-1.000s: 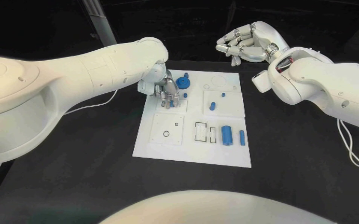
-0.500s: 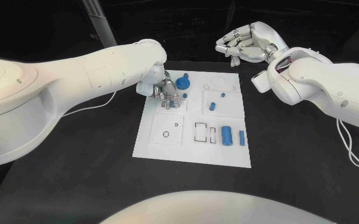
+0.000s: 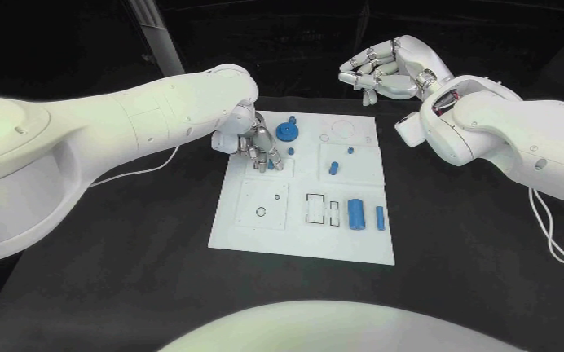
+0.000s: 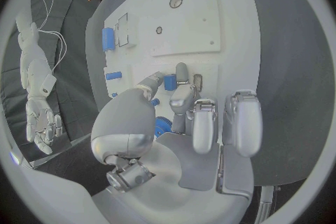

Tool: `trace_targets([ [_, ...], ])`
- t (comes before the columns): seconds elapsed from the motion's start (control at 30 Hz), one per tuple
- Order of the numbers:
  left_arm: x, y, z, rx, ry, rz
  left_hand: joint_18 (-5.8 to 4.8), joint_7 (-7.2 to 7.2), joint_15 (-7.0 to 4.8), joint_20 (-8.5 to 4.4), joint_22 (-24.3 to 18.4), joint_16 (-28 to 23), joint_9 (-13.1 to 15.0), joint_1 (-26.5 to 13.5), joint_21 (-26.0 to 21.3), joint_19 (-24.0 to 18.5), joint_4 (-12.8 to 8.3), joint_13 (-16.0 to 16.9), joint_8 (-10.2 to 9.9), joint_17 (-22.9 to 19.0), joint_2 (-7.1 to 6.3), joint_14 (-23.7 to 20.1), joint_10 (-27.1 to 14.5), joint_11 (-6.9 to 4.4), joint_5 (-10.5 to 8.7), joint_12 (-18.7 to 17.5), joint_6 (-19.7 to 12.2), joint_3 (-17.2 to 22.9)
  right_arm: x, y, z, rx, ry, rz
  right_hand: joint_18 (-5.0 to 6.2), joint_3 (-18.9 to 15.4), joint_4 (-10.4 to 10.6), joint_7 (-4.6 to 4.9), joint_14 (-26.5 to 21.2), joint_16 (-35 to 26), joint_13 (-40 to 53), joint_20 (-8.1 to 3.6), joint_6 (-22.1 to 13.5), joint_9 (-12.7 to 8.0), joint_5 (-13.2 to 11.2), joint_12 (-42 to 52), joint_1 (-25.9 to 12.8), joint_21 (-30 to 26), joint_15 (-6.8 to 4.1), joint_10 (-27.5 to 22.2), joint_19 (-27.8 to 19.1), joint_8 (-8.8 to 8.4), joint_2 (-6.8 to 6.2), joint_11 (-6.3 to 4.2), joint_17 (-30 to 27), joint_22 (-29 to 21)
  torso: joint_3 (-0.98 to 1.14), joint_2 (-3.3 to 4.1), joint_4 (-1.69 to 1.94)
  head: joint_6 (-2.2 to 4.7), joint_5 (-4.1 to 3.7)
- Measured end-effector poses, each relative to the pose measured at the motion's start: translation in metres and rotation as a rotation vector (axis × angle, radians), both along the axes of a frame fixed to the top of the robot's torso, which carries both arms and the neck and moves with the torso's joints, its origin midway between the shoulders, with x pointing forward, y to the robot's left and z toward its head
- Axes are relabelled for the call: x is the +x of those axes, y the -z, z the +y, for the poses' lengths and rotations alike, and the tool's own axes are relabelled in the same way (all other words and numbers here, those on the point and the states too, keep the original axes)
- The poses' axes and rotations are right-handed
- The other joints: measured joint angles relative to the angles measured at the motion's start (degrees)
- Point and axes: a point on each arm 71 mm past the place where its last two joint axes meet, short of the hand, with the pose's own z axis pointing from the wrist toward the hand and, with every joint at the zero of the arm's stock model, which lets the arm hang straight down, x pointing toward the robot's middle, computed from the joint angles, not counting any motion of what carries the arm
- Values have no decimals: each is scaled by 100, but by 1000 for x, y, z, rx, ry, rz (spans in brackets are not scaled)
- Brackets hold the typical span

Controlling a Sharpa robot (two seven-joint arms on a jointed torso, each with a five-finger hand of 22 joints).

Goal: Assemble the parts on the task board

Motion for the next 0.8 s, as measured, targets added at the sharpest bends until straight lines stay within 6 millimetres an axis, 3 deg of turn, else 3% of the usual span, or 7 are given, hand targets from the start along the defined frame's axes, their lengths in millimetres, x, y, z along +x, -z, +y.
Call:
trace_targets([
  [0.13, -1, -4, 4, -4, -6, -19, 0, -21, 0, 0, 0, 0, -26, 129, -25, 0, 90, -2, -3, 0, 21, 0, 0, 0, -183, 18, 20, -215, 0, 0, -1, -1, 2, 1, 0, 0, 0, 0, 0, -10, 0, 0, 0, 0, 0, 0, 0, 0, 0, 0, 0, 0, 0, 0, -2, 0, 0, -3, 1, 14, 5],
  [0.3, 0, -20, 8, -34, -14, -56, 0, 3, 0, 0, 0, 0, -64, 238, -126, 0, 152, -173, -56, 0, 24, 0, -102, 41, -244, -83, -5, -402, 1, 0, -3, -3, 7, 1, 0, -13, 13, 0, -31, -111, -18, 0, 0, -2, -22, 0, 0, -31, 31, 0, 0, 0, 0, 0, -59, -20, 0, -7, 3, 44, 5],
  [0.4, 2, -37, 11, -65, -26, -93, 0, 123, 0, 0, 0, 0, -152, 404, -219, 0, 174, -718, -233, 0, 32, 0, -418, 116, -244, -541, -294, -538, 2, 1, -5, -5, 13, 1, 0, -13, 13, 21, -51, -236, -36, 0, -21, -5, -21, -19, 0, -34, 51, -20, 0, 0, 0, 21, -147, -36, 1, -8, 9, 71, -2],
  [0.5, 4, -52, 17, -88, -42, -131, 0, 248, 103, 80, 0, 0, -275, 582, -341, -19, 213, -1194, -439, 0, 58, -1, -704, 225, -244, -926, -603, -671, 3, 1, -8, -7, 20, 2, 0, -44, 12, 21, -73, -295, -48, 0, -21, -5, -21, -27, 16, -63, 29, -34, 0, 0, 16, 7, -189, -43, 1, -10, 14, 107, -8],
  [0.6, 7, -65, 26, -105, -64, -169, 91, 308, 155, 165, -51, 0, -395, 753, -539, -104, 253, -1821, -608, 0, 133, -9, -1131, 288, -244, -1457, -806, -770, 5, 2, -10, -9, 26, 2, 0, -43, 12, 21, -93, -343, -64, 20, -21, -5, -21, -42, 30, -71, 50, -56, 20, -22, 30, 13, -225, -55, 1, -12, 24, 143, -8],
  [0.7, 9, -72, 31, -119, -79, -197, 179, 356, 175, 201, -253, 0, -469, 977, -737, -224, 255, -2099, -668, 0, 197, 12, -1360, 324, -224, -1689, -874, -820, 6, 2, -12, -11, 30, 2, 0, -43, 12, 41, -93, -398, -86, 20, -41, -11, -21, -66, 30, -92, 50, -63, 20, -22, 30, 20, -245, -62, 1, -13, 27, 186, 13],
  [0.8, 12, -75, 33, -134, -86, -223, 178, 356, 196, 216, -351, 0, -503, 1131, -835, -239, 255, -2187, -668, 0, 295, -9, -1431, 349, -205, -1753, -873, -820, 7, 2, -12, -12, 33, 2, 0, -59, -4, 41, -93, -398, -101, 20, -41, -11, -21, -66, 30, -105, 50, -63, 20, -22, 30, 20, -245, -74, 0, -13, 27, 231, 40],
])
